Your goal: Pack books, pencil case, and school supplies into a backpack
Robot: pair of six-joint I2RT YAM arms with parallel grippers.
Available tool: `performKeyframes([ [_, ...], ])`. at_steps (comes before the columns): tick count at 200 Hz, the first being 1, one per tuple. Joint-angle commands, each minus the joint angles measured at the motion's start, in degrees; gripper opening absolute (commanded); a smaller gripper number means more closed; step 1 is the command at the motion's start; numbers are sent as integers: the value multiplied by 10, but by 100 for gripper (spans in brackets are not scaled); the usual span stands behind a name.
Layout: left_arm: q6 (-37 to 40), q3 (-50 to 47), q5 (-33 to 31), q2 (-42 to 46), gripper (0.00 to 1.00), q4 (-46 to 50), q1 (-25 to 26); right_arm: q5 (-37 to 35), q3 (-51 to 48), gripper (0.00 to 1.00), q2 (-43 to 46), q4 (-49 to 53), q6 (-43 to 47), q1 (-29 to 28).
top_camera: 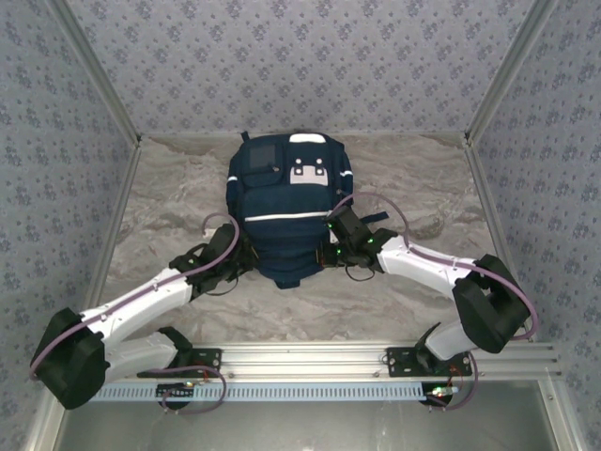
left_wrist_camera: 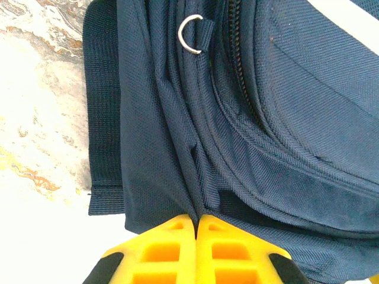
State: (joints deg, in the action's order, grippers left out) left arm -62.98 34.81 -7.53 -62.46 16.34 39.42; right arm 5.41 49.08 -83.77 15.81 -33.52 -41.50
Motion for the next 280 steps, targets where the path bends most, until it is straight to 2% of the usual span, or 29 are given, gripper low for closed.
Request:
performKeyframes([
  [1,16,11,-21,25,0,31,-7,-77,7,0,5,38,9,8],
  [73,14,-2,-17,56,0,53,-26,-123,-13,0,5,-29,7,50],
  [140,20,-27,15,94,0,82,-84,-137,-48,0,7,-122,10,102],
  [161,29,-31,21,103,0,91,-98,-129,-57,0,3,-154,13,119],
  [194,53,-18,69,91,0,78,-102,-62,-66,0,-8,-208,16,123],
  [217,45,13,105,75,31,76,-71,-41,-88,0,10,-234,9,96],
  [237,37,59,83,49,52,77,-3,-38,-103,0,25,-243,-7,68],
  [251,54,106,66,5,58,88,40,-37,-112,0,30,-254,-20,54],
  [262,87,150,48,-39,59,106,62,-34,-117,0,31,-267,-36,47],
  [280,206,216,38,-115,58,117,89,-21,-115,0,24,-278,-53,34],
])
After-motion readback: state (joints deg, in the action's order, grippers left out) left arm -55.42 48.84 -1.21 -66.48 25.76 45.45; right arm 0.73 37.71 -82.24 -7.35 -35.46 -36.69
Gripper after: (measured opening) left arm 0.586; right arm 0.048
